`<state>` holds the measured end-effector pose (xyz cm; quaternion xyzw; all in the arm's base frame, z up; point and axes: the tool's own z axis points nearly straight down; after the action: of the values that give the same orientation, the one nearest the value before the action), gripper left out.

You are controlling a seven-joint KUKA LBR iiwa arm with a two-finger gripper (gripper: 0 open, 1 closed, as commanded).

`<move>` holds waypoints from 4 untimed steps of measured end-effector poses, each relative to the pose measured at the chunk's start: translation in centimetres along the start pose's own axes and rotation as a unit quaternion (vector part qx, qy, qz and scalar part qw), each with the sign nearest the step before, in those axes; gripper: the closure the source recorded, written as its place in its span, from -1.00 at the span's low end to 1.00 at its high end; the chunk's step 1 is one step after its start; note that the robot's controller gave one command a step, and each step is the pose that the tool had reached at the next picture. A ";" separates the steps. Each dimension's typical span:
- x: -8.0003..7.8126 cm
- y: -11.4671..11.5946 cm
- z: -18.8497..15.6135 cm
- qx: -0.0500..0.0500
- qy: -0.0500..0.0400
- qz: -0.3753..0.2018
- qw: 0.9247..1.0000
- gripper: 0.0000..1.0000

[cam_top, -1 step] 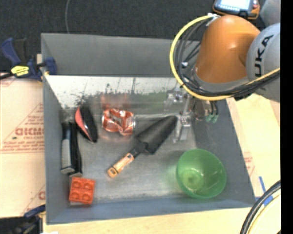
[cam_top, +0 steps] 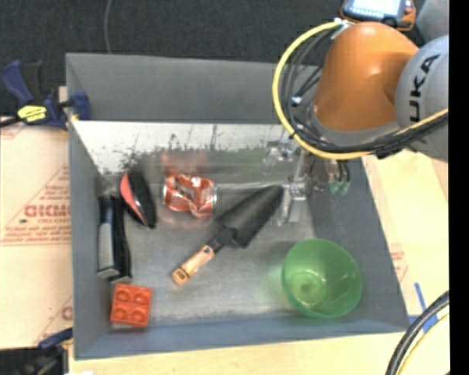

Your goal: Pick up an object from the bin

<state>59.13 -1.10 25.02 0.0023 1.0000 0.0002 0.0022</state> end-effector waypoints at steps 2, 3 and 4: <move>-1.6 1.9 8.9 0.002 -0.006 -0.250 0.968 -1.00; -1.9 1.4 15.0 0.000 -0.001 -0.242 0.970 -1.00; -4.8 -0.1 17.9 0.003 -0.011 -0.326 0.945 -1.00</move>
Offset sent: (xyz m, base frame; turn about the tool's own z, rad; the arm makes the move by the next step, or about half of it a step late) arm 0.0156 0.0198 -0.0902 -0.5066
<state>64.04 -1.21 7.14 -0.3237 0.9461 -0.0040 0.0136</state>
